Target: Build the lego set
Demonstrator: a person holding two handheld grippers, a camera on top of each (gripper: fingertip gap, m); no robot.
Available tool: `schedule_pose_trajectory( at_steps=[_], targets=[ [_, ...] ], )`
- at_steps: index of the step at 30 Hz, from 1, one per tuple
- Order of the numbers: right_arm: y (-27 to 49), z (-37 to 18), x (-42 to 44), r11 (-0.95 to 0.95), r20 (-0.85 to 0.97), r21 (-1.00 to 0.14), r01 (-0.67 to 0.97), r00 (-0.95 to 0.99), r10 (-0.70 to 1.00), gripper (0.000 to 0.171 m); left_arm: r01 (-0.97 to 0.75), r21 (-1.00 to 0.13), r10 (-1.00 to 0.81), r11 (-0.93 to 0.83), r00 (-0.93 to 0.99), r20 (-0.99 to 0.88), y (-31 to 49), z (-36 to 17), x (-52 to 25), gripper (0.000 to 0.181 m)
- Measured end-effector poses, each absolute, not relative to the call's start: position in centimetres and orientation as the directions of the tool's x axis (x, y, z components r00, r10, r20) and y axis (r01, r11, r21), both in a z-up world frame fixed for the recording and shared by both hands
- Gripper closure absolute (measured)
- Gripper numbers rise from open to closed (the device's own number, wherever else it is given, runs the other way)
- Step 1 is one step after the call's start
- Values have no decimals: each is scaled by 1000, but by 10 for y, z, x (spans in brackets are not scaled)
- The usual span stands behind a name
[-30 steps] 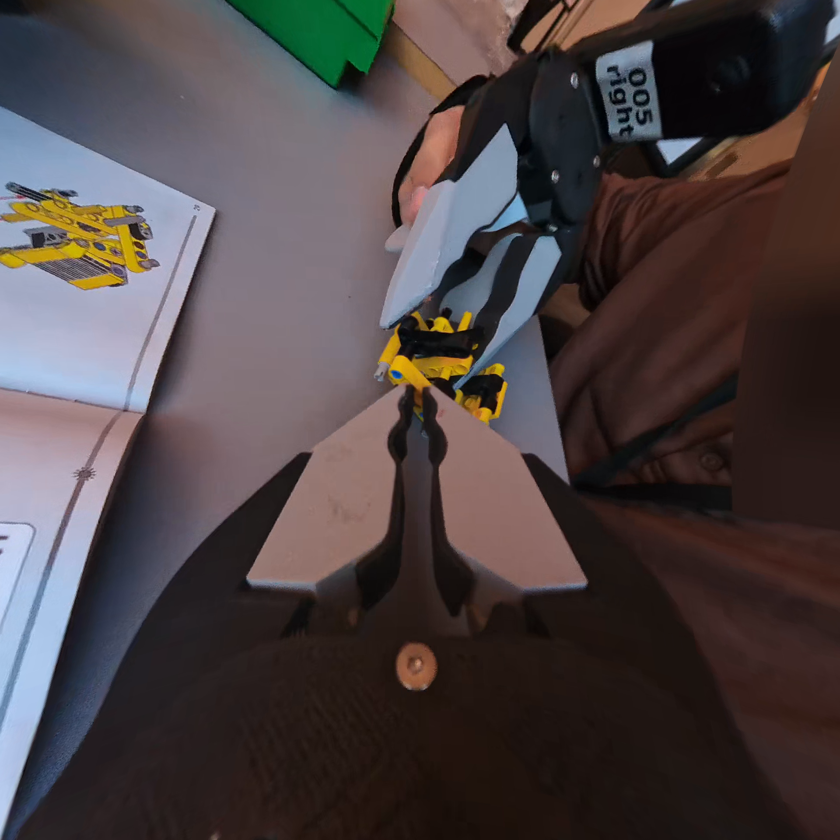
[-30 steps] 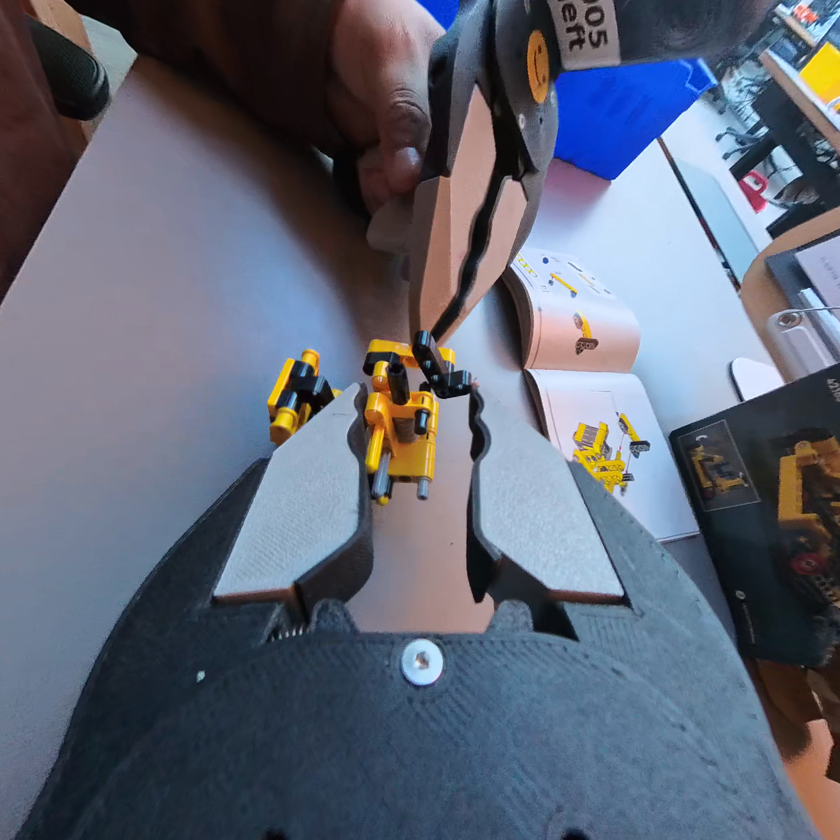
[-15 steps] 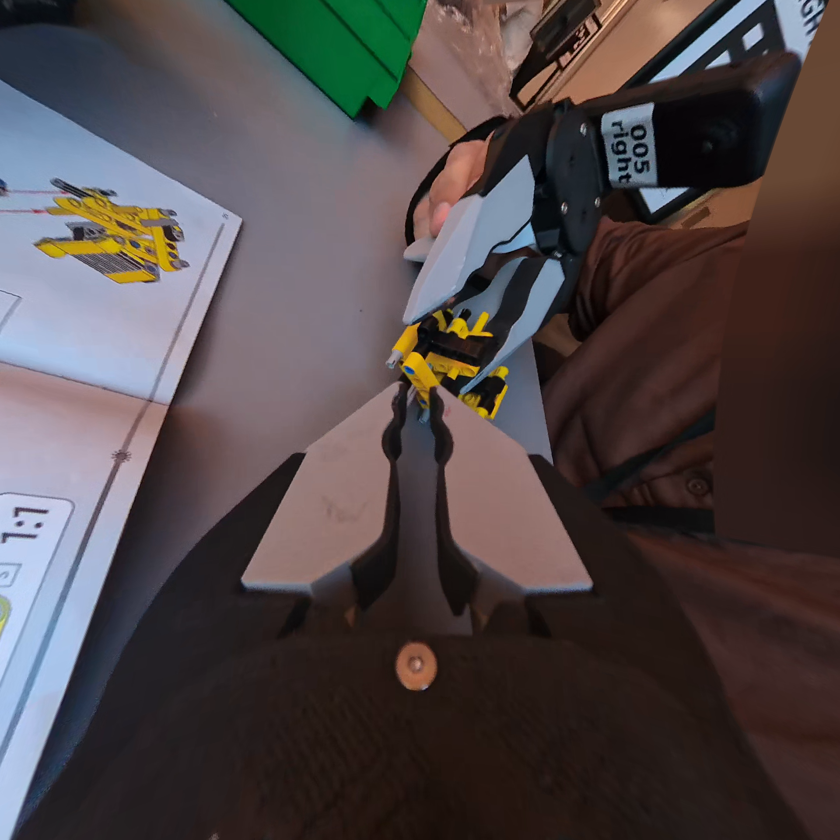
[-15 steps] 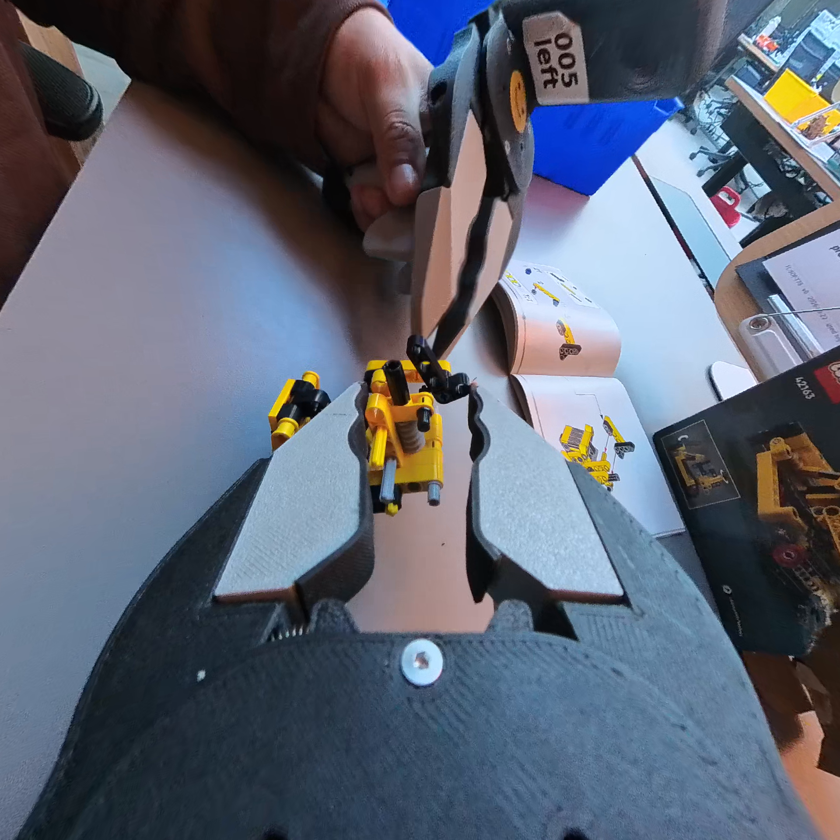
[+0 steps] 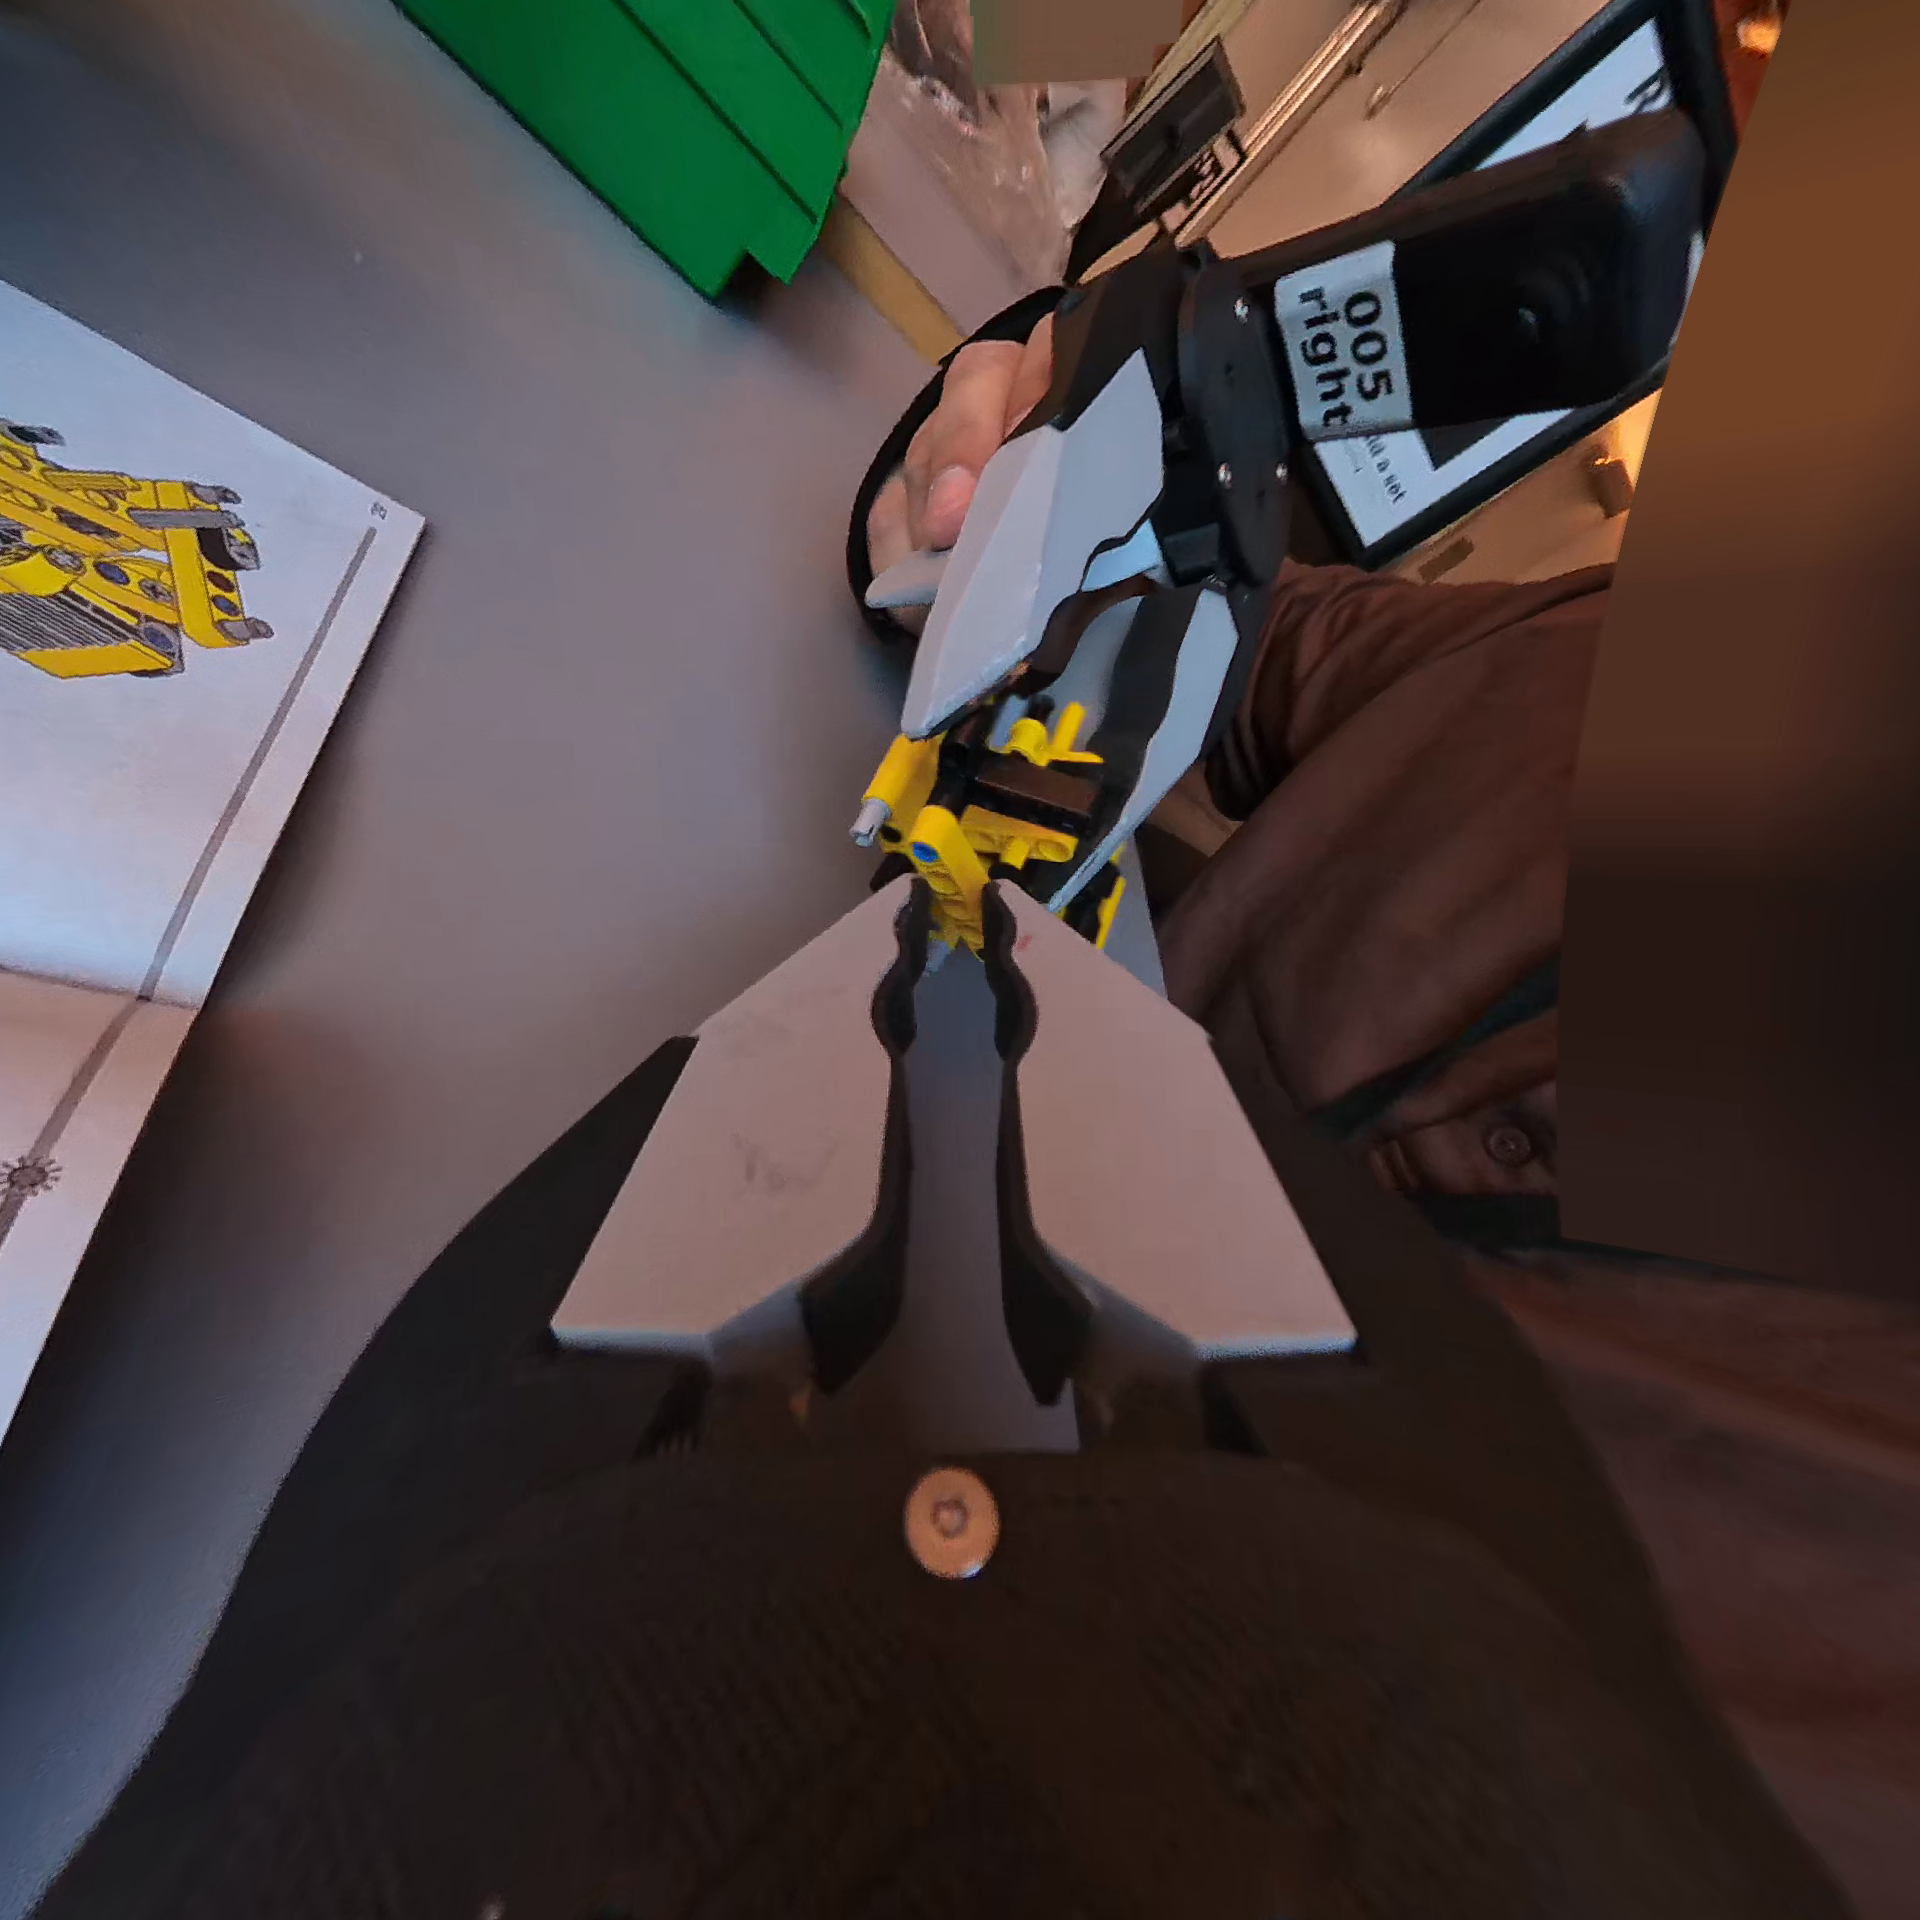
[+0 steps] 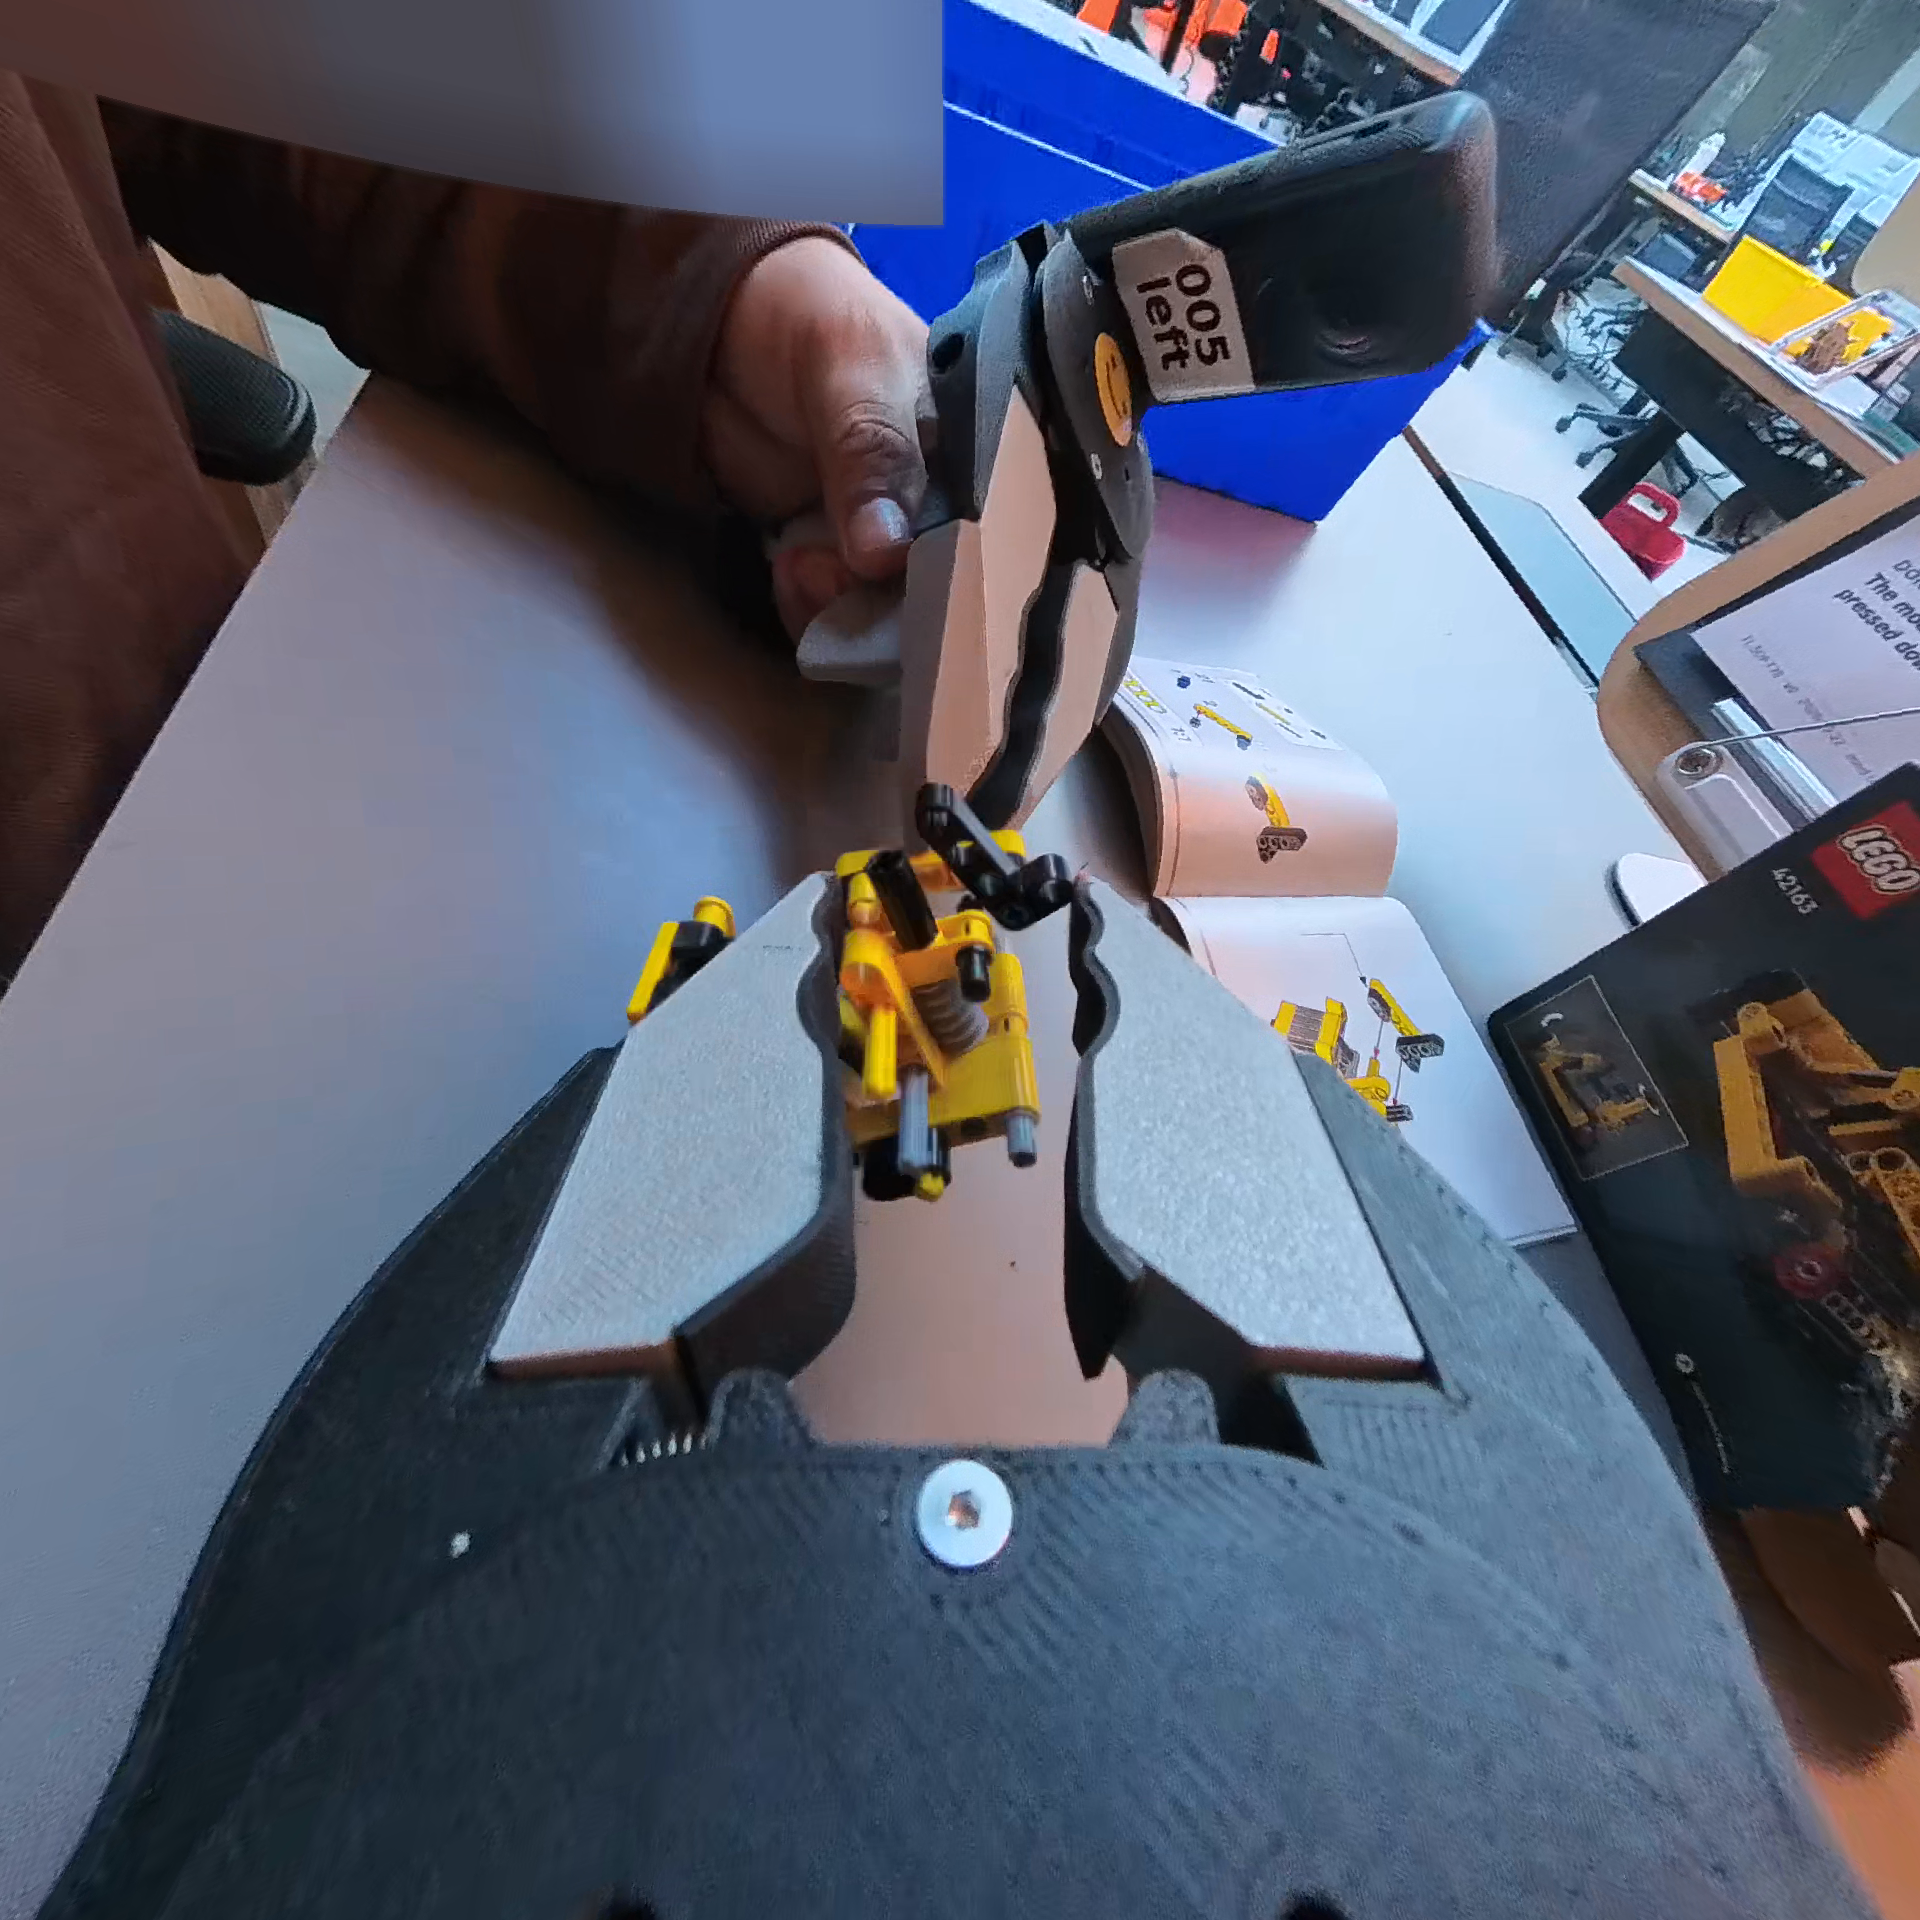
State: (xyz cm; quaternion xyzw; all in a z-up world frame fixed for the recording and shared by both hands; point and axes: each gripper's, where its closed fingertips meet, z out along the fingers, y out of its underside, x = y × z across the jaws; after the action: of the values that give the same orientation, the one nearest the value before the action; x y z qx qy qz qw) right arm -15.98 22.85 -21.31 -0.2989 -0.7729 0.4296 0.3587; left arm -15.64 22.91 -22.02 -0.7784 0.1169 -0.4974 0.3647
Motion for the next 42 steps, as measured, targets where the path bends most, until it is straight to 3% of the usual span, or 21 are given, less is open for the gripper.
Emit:
schedule_pose_trajectory(
  at_steps=[14, 19, 23, 25, 30, 36, 42],
  targets=[
    [235, -230, -162, 460, 262, -857, 231, -574, 776, 140, 247, -694, -536, -676, 481, 693, 234, -213, -166, 181],
    [237, -233, -164, 435, 227, -862, 260, -571, 789, 143, 236, -680, -539, -694, 455, 708, 233, -214, -159, 165],
    [235, -234, -163, 439, 222, -860, 260, -583, 782, 139, 209, -704, -546, -679, 498, 674, 237, -216, -155, 173],
    [237, -230, -162, 440, 233, -863, 246, -580, 781, 131, 204, -704, -538, -680, 512, 669, 238, -217, -155, 174],
    [247, -210, -161, 443, 285, -876, 191, -536, 795, 130, 220, -667, -504, -712, 501, 704, 238, -222, -155, 176],
    [239, -209, -163, 550, 399, -820, 158, -530, 748, 143, 218, -651, -493, -727, 494, 716, 237, -223, -155, 176],
    [234, -208, -162, 614, 467, -780, 117, -544, 697, 144, 177, -654, -501, -736, 508, 701, 233, -224, -152, 176]
  ],
)
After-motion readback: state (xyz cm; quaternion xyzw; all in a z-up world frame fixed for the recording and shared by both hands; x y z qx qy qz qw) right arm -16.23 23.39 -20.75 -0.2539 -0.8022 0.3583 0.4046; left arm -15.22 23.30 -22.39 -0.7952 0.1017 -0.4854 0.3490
